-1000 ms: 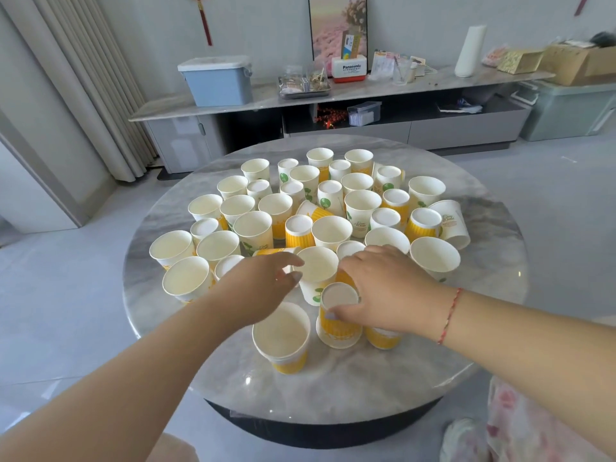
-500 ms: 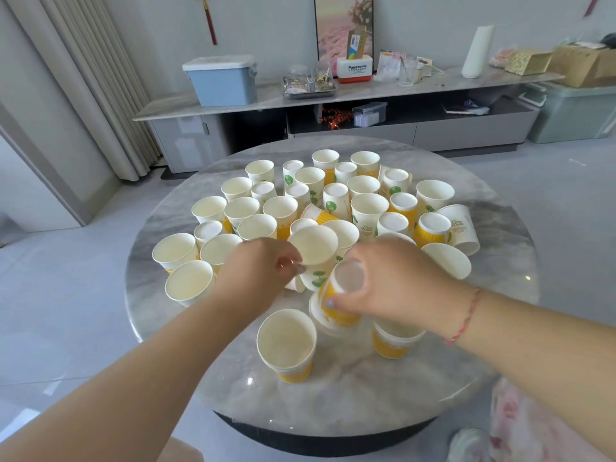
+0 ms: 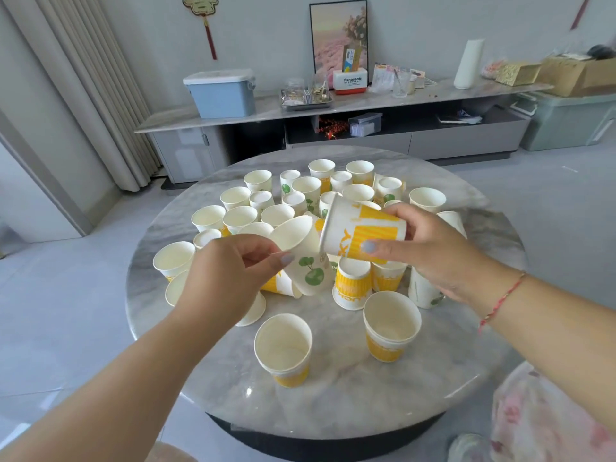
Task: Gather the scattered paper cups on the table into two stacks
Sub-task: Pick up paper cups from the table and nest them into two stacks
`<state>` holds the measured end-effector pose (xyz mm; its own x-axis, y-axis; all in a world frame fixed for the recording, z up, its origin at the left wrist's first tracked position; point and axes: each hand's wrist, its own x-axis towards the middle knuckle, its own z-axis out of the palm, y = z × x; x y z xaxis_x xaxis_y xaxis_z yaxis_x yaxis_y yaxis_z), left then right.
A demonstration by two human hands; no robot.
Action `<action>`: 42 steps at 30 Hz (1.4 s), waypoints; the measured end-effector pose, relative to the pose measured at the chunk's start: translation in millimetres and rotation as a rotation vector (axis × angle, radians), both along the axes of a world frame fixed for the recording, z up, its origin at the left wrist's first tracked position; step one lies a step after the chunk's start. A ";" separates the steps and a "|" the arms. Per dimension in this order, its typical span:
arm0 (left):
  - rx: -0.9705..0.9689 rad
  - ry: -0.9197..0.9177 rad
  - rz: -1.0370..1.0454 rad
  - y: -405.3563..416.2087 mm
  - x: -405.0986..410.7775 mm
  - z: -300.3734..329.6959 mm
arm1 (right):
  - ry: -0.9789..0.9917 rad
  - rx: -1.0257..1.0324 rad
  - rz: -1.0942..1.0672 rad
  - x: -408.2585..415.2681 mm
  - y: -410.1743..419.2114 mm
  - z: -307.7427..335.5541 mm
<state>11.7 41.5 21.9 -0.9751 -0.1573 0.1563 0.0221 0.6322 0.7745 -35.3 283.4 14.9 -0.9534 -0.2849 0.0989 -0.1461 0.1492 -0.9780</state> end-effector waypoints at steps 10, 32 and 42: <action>-0.127 0.074 -0.125 3.1 20.6 8.6 | 0.165 0.347 0.092 1.8 -4.1 -7.6; -0.573 -0.364 -0.257 -34.2 35.7 -6.6 | -0.004 0.460 0.129 24.4 39.1 -65.7; -0.541 -0.341 -0.389 -3.6 21.5 -56.9 | 0.274 0.848 0.230 26.9 12.3 -68.6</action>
